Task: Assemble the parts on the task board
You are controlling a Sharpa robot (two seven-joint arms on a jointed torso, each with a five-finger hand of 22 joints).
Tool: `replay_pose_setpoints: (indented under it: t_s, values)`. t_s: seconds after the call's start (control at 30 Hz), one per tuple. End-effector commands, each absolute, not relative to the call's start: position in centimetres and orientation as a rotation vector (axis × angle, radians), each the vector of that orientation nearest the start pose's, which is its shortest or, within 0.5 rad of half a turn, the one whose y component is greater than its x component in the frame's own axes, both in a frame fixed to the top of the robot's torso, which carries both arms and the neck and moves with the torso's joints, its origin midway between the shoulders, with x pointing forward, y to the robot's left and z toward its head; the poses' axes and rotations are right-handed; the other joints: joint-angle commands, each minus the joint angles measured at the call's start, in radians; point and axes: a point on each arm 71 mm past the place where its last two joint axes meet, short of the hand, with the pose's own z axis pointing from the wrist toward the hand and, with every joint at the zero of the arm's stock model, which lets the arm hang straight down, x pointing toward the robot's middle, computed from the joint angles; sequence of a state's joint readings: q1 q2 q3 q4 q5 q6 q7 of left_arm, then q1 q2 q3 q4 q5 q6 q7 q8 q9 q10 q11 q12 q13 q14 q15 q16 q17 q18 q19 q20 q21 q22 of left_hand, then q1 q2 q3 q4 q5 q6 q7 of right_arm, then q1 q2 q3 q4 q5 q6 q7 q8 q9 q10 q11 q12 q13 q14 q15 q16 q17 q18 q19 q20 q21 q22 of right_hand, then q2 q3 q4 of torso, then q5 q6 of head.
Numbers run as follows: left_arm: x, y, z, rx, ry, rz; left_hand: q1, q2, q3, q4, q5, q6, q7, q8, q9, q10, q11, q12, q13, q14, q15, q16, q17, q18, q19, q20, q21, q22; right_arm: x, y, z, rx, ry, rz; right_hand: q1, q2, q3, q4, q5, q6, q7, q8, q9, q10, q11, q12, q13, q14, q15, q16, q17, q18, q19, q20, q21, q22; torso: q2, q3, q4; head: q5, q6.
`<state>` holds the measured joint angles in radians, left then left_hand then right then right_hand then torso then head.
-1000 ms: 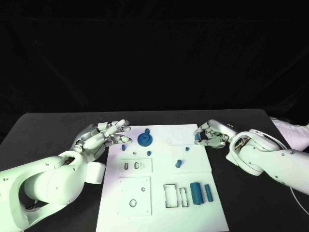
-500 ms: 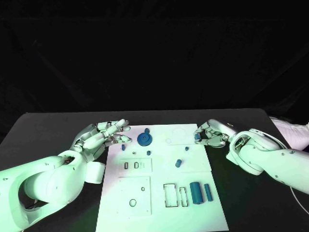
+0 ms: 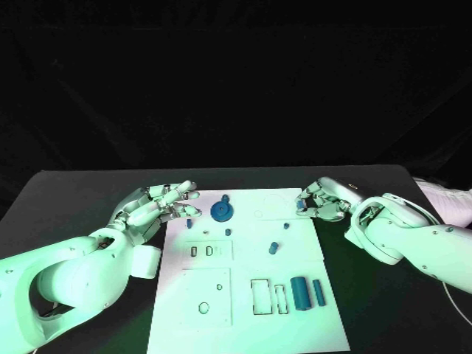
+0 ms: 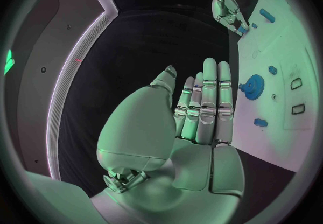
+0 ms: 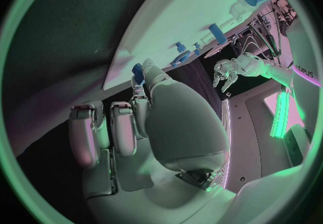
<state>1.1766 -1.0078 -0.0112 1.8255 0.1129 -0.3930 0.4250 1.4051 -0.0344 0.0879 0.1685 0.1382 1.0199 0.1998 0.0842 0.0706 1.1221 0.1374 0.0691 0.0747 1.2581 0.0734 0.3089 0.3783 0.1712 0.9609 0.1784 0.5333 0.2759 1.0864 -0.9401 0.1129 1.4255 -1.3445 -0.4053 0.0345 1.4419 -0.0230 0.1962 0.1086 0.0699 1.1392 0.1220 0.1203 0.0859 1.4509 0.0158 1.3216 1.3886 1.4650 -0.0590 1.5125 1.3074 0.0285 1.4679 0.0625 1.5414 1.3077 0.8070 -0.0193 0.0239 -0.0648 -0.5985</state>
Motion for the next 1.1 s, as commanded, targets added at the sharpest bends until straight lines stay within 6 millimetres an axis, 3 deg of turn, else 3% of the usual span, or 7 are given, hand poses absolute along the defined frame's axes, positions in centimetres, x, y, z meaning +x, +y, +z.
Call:
replay_pose_setpoints:
  t_s: [0.03, 0.2, 0.37, 0.7, 0.9, 1.07, 1.1]
  values:
    - [43.1, 20.5, -15.5, -1.236, 1.375, -1.661, 0.002, 0.008, -0.001, -0.008, -0.005, -0.002, 0.004, -0.005, -0.001, -0.004, 0.002, -0.005, -0.001, -0.007, -0.003, -0.001, 0.001, 0.007, -0.006, 0.0, 0.006, 0.001, 49.7, -27.6, -17.4, 0.089, 1.521, 0.645, -0.005, 0.017, -0.002, 0.005, -0.004, 0.063, -0.055, 0.03, 0.022, 0.029, -0.024, 0.003, 0.014, 0.082, -0.007, 0.006, 0.148, -0.015, 0.061, -0.009, 0.007, 0.21, -0.002, -0.0024, 0.0034, 0.002, 0.0]
    - [43.1, 20.4, -15.5, -1.236, 1.376, -1.662, 0.002, 0.008, -0.001, -0.008, -0.005, -0.002, 0.004, -0.005, -0.001, -0.004, 0.002, -0.005, -0.001, -0.007, -0.003, -0.001, 0.001, 0.007, -0.006, 0.0, 0.006, 0.001, 49.1, -25.2, -16.6, 0.091, 1.521, 0.669, -0.023, 0.018, -0.009, 0.014, -0.003, 0.061, -0.055, 0.031, 0.023, 0.028, -0.025, -0.001, 0.012, 0.082, -0.009, 0.005, 0.146, -0.015, 0.061, -0.012, 0.007, 0.21, -0.007, -0.0051, 0.0043, 0.005, -0.001]
    - [43.2, 20.3, -15.6, -1.236, 1.376, -1.662, 0.002, 0.008, -0.001, -0.008, -0.005, -0.002, 0.004, -0.005, -0.001, -0.004, 0.002, -0.005, -0.001, -0.007, -0.003, -0.001, 0.001, 0.007, -0.006, 0.0, 0.006, 0.001, 48.1, -21.0, -16.1, 0.064, 1.535, 0.716, -0.027, 0.02, -0.009, 0.015, -0.003, 0.057, -0.055, 0.03, 0.023, 0.024, -0.025, -0.012, 0.005, 0.08, -0.009, 0.002, 0.14, -0.015, 0.059, -0.012, 0.006, 0.208, -0.012, -0.0094, 0.0086, 0.014, -0.009]
    - [43.8, 20.8, -15.8, -1.24, 1.365, -1.644, 0.002, 0.008, -0.001, -0.008, -0.005, -0.002, 0.004, -0.005, -0.001, -0.004, 0.002, -0.005, -0.001, -0.007, -0.003, -0.001, 0.001, 0.007, -0.006, 0.0, 0.006, 0.001, 45.4, -12.6, -17.0, -0.07, 1.572, 0.79, -0.024, 0.025, -0.005, 0.011, 0.002, 0.048, -0.053, 0.026, 0.022, 0.021, -0.024, -0.021, 0.0, 0.079, -0.009, -0.002, 0.133, -0.013, 0.055, -0.014, 0.003, 0.203, -0.022, -0.0212, 0.022, 0.04, -0.04]
    - [44.0, 21.1, -15.9, -1.241, 1.36, -1.636, 0.002, 0.008, -0.001, -0.008, -0.005, -0.002, 0.004, -0.005, -0.001, -0.004, 0.002, -0.005, -0.001, -0.007, -0.003, -0.001, 0.001, 0.007, -0.006, 0.0, 0.006, 0.001, 44.7, -10.1, -18.2, -0.129, 1.599, 0.777, -0.027, 0.025, -0.006, 0.01, 0.005, 0.041, -0.049, 0.022, 0.021, 0.02, -0.021, -0.022, 0.0, 0.078, -0.008, -0.004, 0.129, -0.013, 0.052, -0.013, 0.002, 0.2, -0.024, -0.0251, 0.024, 0.048, -0.051]
    - [43.9, 21.1, -15.9, -1.24, 1.36, -1.637, 0.002, 0.008, -0.001, -0.008, -0.005, -0.002, 0.004, -0.005, -0.001, -0.004, 0.002, -0.005, -0.001, -0.007, -0.003, -0.001, 0.001, 0.007, -0.006, 0.0, 0.006, 0.001, 44.2, -8.9, -19.4, -0.161, 1.622, 0.761, -0.033, 0.022, -0.008, 0.01, 0.018, 0.035, -0.046, 0.019, 0.02, 0.02, -0.018, -0.022, 0.001, 0.078, -0.006, -0.005, 0.128, -0.013, 0.052, -0.012, 0.001, 0.199, -0.026, -0.0304, 0.0278, 0.046, -0.058]
    - [43.9, 21.1, -15.9, -1.24, 1.359, -1.636, 0.002, 0.008, -0.001, -0.008, -0.005, -0.002, 0.004, -0.005, -0.001, -0.004, 0.002, -0.005, -0.001, -0.007, -0.003, -0.001, 0.001, 0.007, -0.006, 0.0, 0.006, 0.001, 44.1, -8.7, -19.6, -0.166, 1.626, 0.759, -0.034, 0.021, -0.008, 0.01, 0.02, 0.034, -0.046, 0.018, 0.02, 0.02, -0.018, -0.022, 0.001, 0.078, -0.006, -0.005, 0.128, -0.013, 0.052, -0.012, 0.002, 0.199, -0.026, -0.0291, 0.0269, 0.047, -0.059]
